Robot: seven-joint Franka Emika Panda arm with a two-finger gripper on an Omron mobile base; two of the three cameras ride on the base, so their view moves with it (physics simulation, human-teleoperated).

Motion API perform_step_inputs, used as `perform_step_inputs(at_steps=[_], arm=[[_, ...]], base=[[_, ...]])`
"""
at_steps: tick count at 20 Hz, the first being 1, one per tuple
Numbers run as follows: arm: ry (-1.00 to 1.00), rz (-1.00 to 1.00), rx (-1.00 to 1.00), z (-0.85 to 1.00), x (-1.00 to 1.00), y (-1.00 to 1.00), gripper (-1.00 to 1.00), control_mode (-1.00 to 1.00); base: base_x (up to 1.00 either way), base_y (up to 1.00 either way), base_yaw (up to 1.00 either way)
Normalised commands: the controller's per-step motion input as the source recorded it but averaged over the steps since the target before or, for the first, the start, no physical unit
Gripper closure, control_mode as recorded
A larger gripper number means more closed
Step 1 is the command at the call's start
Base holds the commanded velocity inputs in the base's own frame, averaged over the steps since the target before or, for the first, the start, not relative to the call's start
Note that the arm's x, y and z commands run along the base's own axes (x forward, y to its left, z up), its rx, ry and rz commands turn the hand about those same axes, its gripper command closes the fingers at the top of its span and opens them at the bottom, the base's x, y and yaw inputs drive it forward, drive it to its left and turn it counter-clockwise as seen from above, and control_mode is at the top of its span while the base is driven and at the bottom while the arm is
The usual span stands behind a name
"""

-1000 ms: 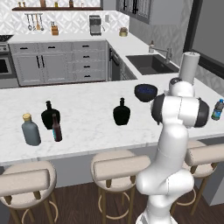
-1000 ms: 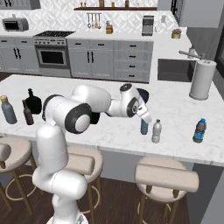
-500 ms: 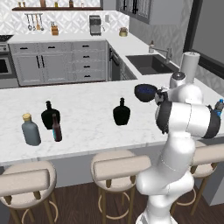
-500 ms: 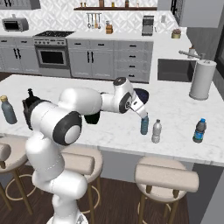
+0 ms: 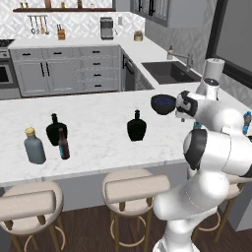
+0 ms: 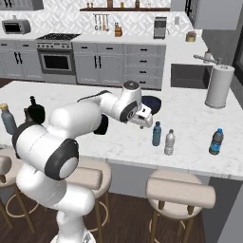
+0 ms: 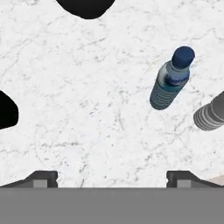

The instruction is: Move the plastic bottles in the middle to the plastics group, and the glass bottles in the middle to the glass group.

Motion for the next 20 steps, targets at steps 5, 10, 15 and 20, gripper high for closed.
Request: perform_step_inputs(at_steps=[5,10,15,20], arm=[[0.33,0.46,0.00,0.32,0.02,0.73,-1.00,-1.00],[0.05,0.28,-0.06,0.14,0.06,0.96,-1.00,-1.00],[0.00,0.13,-0.01,0.04,0.21,0.90,-1.00,-1.00],[-0.04,0.01,-0.01,0.00,0.42,0.87,-1.00,-1.00]], base=[[0.00,0.00,0.00],[0.00,0.00,0.00],[0.00,0.00,0.00],[0.00,0.00,0.00]])
